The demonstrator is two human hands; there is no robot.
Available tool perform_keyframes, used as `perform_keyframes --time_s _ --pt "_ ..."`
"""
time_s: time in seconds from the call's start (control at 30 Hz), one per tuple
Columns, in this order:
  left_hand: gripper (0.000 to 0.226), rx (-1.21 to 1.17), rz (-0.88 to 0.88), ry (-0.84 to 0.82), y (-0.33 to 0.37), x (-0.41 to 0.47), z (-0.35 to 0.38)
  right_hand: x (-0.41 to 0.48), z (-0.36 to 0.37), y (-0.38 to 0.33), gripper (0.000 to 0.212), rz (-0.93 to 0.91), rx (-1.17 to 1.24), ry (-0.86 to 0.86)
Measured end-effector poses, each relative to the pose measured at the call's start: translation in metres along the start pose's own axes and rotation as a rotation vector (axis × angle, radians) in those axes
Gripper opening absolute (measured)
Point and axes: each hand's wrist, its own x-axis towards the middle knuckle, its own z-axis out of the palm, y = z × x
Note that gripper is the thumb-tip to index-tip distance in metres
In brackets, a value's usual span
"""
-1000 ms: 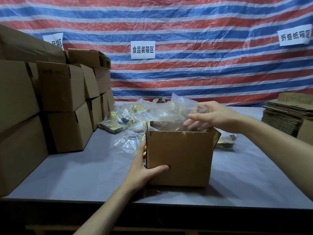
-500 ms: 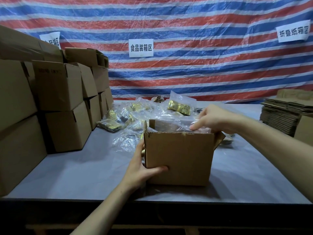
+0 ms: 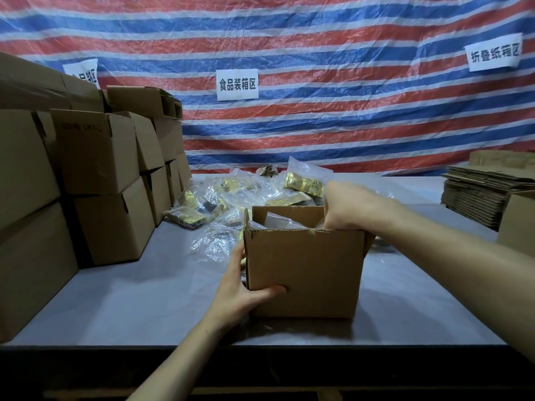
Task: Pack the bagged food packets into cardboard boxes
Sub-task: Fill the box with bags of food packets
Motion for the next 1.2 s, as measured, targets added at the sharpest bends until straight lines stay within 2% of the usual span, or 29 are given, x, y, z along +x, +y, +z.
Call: perform_keyframes --time_s 0.1,0.17,0.23,0.3,0.43,0.53,0.63,0.7,0.77,0.87,0.93,1.03,1.13,1.17,1.2 --pt "0.106 0.003 -0.007 -0.002 -0.001 0.001 0.000 -0.007 0.002 -0.006 0.027 -0.132 -0.216 0.289" --pt "0.107 -0.005 -0.016 -0.004 -0.002 0.001 0.001 -0.008 0.002 -0.008 0.021 -0.310 -0.204 0.338" --pt "0.106 0.004 -0.011 0.001 -0.002 0.001 0.000 -0.006 0.000 -0.008 0.005 -0.432 -0.002 0.127" --pt "0.105 0.003 -0.013 0.003 -0.002 0.001 0.000 -0.001 0.000 -0.009 0.032 -0.413 0.182 -0.107" --pt "0.105 -0.008 -0.019 0.011 0.000 -0.001 0.001 0.008 0.007 -0.008 0.068 -0.252 0.363 -0.403" --pt "0.106 0.004 -0.015 0.004 0.001 -0.002 0.001 0.009 0.005 -0.005 0.072 -0.117 0.473 -0.754" --pt "0.108 -0.005 -0.024 0.004 0.002 -0.002 0.001 0.012 0.002 -0.006 0.085 -0.063 0.516 -0.842" --pt "0.109 -0.015 -0.028 0.008 0.003 -0.002 0.001 0.013 0.001 -0.006 0.084 -0.067 0.552 -0.851" --pt "0.110 -0.032 -0.038 0.008 0.004 -0.002 0.002 0.012 0.003 -0.006 0.080 -0.130 0.544 -0.743" --pt "0.111 -0.046 -0.049 0.007 0.005 -0.003 0.003 0.013 0.012 -0.009 0.074 -0.198 0.505 -0.415" --pt "0.111 -0.052 -0.053 0.006 0.005 -0.003 0.003 0.014 0.019 -0.008 0.068 -0.246 0.418 -0.265" --pt "0.111 -0.064 -0.056 0.008 0.006 -0.003 0.003 0.014 0.024 -0.007 0.052 -0.285 0.378 -0.068" --pt "0.109 -0.083 -0.063 0.007 0.007 -0.003 0.003 0.009 0.027 -0.009 0.034 -0.380 0.338 0.250" --pt "0.108 -0.087 -0.063 0.005 0.007 -0.004 0.003 0.006 0.025 -0.010 0.030 -0.452 0.335 0.305" --pt "0.108 -0.091 -0.064 0.004 0.008 -0.004 0.003 0.004 0.023 -0.009 0.031 -0.519 0.333 0.279"
